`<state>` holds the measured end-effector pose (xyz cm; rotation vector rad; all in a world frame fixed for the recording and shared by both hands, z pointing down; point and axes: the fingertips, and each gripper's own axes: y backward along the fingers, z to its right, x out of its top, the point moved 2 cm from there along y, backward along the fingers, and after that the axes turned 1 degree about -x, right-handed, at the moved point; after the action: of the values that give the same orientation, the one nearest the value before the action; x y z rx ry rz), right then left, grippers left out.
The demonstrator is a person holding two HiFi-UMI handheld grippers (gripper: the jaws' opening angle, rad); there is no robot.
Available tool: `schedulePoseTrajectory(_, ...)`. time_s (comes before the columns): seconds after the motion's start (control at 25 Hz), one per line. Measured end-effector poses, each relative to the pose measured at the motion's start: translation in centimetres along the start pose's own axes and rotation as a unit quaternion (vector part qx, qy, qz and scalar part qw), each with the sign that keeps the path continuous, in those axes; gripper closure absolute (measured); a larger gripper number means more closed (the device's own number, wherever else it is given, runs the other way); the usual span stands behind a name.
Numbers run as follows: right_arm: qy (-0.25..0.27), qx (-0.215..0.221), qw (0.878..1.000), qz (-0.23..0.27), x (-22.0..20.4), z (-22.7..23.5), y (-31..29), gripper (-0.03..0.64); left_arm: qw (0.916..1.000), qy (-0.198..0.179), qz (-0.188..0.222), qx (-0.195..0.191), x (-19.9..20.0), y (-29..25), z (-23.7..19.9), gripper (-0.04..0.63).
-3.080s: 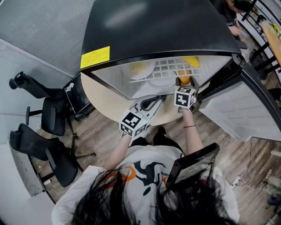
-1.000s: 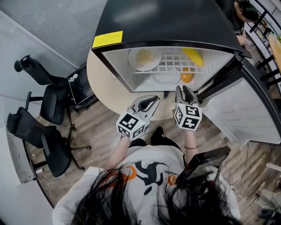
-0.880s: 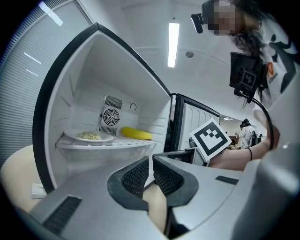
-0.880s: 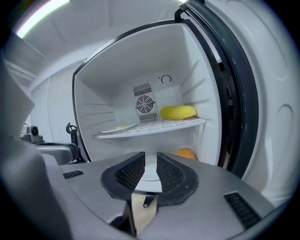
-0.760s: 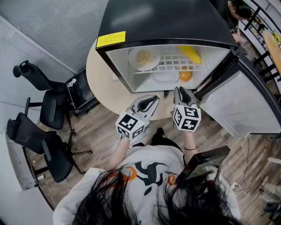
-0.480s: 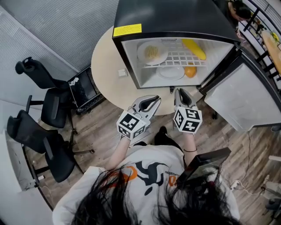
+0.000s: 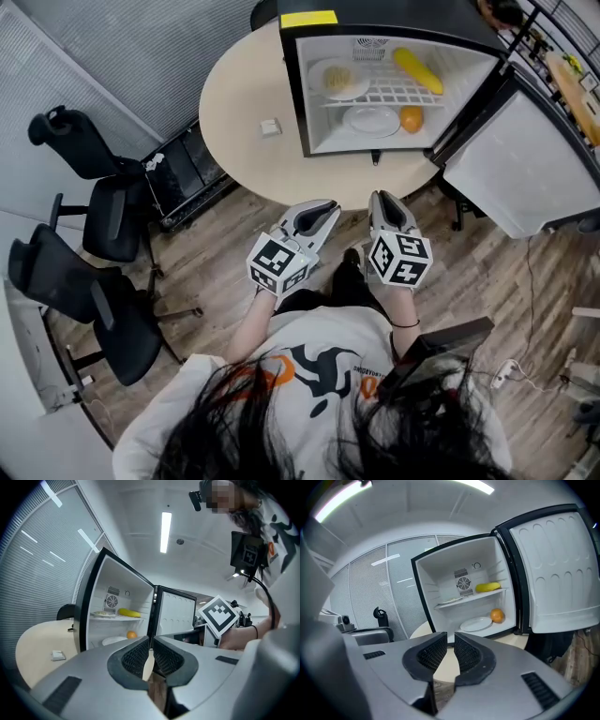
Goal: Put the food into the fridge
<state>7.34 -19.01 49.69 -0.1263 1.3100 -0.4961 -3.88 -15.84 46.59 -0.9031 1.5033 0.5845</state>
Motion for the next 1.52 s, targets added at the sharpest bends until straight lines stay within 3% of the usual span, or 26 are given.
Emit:
schedulePoseTrajectory(0.56, -0.003, -0.009, 1.000, -0.004, -2.2, -1.8, 8.0, 0.566, 0.9996, 0.015, 0.009, -0.020, -1.1, 3.7, 6.4, 0.572)
schedulePoseTrajectory(1.52, 0.001, 0.044, 0.999, -0.019, -4.9, 2.5, 18.7, 0.571, 0.9988, 0.006, 0.007, 0.049, -1.4, 4.5, 16.8, 0.572)
